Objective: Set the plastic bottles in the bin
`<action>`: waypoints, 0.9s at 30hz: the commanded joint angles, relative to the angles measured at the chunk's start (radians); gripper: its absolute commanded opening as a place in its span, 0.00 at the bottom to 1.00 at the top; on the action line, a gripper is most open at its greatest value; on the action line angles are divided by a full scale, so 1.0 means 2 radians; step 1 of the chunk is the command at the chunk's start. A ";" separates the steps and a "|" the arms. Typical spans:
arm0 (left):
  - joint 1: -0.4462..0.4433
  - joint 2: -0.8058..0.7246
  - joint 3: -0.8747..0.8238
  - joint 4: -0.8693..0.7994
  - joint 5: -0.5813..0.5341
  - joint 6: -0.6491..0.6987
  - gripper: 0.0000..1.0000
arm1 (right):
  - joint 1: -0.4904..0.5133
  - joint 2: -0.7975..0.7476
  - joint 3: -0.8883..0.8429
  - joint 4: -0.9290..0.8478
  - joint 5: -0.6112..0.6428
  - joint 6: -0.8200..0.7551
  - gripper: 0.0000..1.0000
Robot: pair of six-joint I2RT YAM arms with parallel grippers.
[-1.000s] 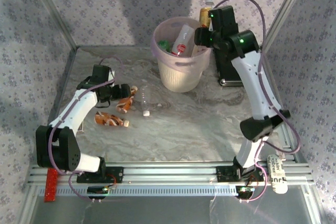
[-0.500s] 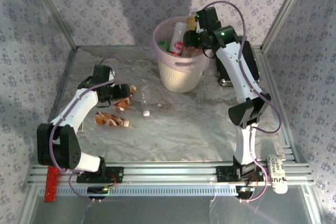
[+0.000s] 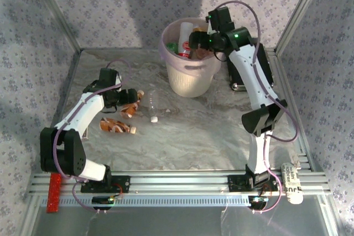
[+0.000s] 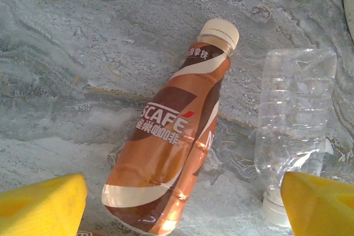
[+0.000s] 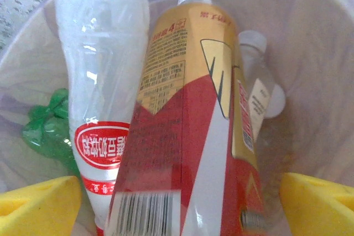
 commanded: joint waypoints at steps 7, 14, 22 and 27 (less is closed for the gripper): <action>0.001 0.017 -0.011 0.012 -0.013 0.006 0.89 | -0.008 -0.030 0.003 -0.004 0.010 -0.016 0.81; 0.001 0.019 -0.025 0.016 -0.014 0.006 0.87 | -0.008 0.006 0.004 -0.004 0.002 -0.018 0.64; 0.002 0.031 -0.029 0.021 -0.004 0.002 0.87 | -0.007 0.003 0.003 -0.003 0.002 -0.018 0.57; 0.002 0.041 -0.031 0.028 -0.002 -0.002 0.87 | -0.008 -0.022 0.040 -0.022 0.002 -0.027 0.75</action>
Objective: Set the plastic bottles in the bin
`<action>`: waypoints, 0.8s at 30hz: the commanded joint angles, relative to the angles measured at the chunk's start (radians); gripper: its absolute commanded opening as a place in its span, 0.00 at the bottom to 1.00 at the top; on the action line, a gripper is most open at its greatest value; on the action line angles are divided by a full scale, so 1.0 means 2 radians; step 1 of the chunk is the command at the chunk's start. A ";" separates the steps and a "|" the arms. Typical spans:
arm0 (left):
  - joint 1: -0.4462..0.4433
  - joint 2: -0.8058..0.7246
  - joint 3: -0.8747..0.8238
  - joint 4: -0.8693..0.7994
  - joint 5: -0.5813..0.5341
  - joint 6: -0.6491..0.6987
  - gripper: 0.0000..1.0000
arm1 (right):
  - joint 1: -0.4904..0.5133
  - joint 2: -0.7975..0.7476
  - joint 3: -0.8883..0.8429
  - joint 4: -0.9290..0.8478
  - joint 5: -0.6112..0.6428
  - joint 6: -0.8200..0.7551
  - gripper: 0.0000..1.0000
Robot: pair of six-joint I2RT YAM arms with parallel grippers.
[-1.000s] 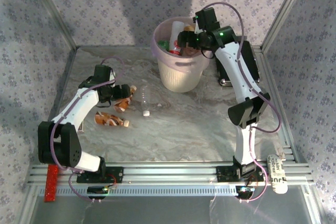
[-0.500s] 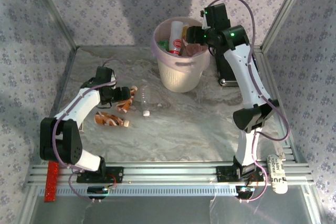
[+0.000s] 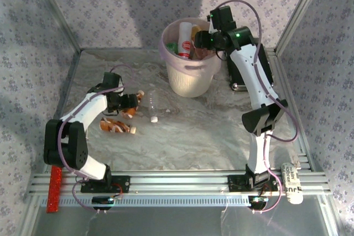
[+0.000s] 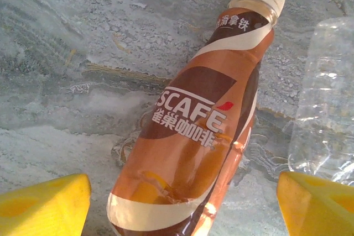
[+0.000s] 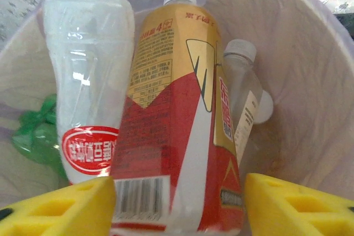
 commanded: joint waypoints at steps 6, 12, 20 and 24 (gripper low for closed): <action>0.001 0.016 -0.006 0.011 0.004 -0.005 0.87 | 0.008 -0.113 -0.035 -0.001 -0.010 -0.021 0.88; -0.003 0.027 -0.019 0.019 0.026 -0.011 0.87 | 0.011 -0.212 -0.167 0.033 -0.022 -0.015 0.92; -0.016 0.044 -0.029 0.026 0.018 -0.015 0.82 | 0.038 -0.324 -0.325 0.069 -0.015 0.005 0.93; -0.023 0.055 -0.020 0.026 0.012 -0.019 0.75 | 0.042 -0.367 -0.382 0.083 -0.013 0.017 0.93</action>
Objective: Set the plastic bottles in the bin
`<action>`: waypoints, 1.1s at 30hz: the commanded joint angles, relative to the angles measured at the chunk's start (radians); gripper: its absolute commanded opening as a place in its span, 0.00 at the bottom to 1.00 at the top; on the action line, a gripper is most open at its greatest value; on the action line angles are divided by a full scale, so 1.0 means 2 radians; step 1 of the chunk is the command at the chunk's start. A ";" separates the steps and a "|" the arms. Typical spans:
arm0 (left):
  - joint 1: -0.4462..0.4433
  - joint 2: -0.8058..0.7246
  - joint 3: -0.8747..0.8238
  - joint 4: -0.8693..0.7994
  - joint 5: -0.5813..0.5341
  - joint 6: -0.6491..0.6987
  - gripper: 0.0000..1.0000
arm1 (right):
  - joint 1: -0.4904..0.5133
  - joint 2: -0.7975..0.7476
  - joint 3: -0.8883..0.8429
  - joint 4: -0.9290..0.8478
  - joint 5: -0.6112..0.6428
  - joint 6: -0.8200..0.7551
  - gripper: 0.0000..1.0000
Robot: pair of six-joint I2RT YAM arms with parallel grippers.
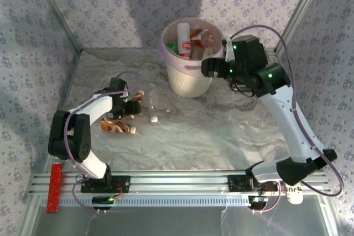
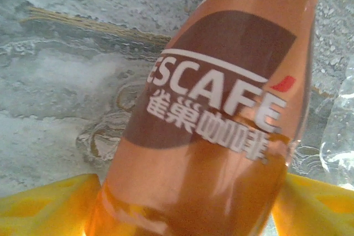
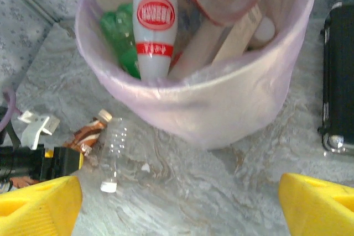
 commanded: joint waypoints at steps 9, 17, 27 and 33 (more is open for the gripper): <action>-0.007 0.012 0.018 -0.006 -0.014 -0.006 0.57 | -0.005 -0.083 -0.079 0.021 0.008 0.020 0.93; -0.009 -0.006 0.039 -0.028 -0.016 -0.005 0.52 | -0.008 -0.097 -0.102 0.024 0.001 0.019 0.93; -0.022 -0.077 0.162 -0.106 0.003 -0.004 0.52 | -0.012 -0.114 -0.123 0.020 0.006 0.023 0.92; -0.053 -0.095 0.298 -0.134 -0.005 -0.014 0.46 | -0.013 -0.127 -0.145 0.024 0.010 0.033 0.91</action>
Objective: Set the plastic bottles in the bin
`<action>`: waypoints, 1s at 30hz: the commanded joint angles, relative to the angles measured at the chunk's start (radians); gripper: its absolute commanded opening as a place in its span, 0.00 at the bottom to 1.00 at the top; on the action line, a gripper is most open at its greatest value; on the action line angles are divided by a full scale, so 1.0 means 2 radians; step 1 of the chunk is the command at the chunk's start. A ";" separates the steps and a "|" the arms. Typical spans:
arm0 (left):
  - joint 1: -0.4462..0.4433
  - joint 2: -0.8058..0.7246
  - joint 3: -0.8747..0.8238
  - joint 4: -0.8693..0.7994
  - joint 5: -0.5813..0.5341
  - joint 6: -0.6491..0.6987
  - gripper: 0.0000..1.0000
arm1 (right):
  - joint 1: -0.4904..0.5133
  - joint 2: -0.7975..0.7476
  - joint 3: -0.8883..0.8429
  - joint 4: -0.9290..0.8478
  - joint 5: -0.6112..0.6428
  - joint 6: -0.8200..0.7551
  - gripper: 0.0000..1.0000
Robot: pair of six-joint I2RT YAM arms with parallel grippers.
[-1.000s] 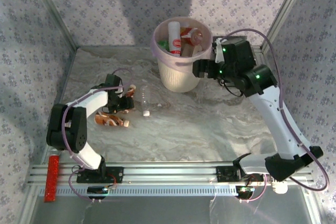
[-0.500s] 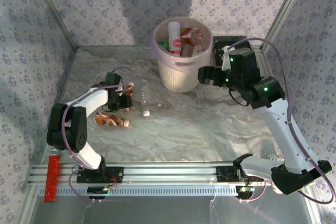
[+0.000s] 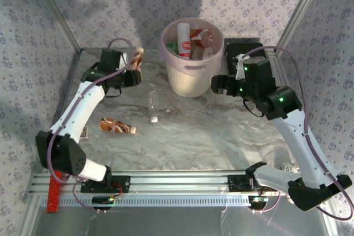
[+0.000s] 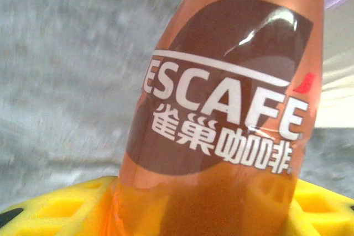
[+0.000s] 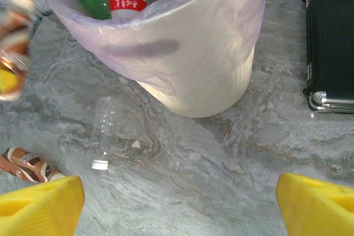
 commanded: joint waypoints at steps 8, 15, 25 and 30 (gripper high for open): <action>-0.057 0.065 0.233 -0.044 0.019 -0.049 0.38 | 0.001 -0.019 -0.025 0.010 0.009 0.021 0.91; -0.086 0.202 0.428 -0.122 0.016 -0.054 0.37 | 0.005 -0.029 -0.024 0.003 0.017 0.022 0.91; -0.103 0.358 0.670 -0.258 -0.020 -0.044 0.42 | 0.004 -0.047 -0.029 -0.005 0.024 0.021 0.90; -0.106 0.449 0.837 -0.336 -0.012 -0.039 0.64 | 0.004 -0.051 -0.033 -0.005 0.024 0.021 0.90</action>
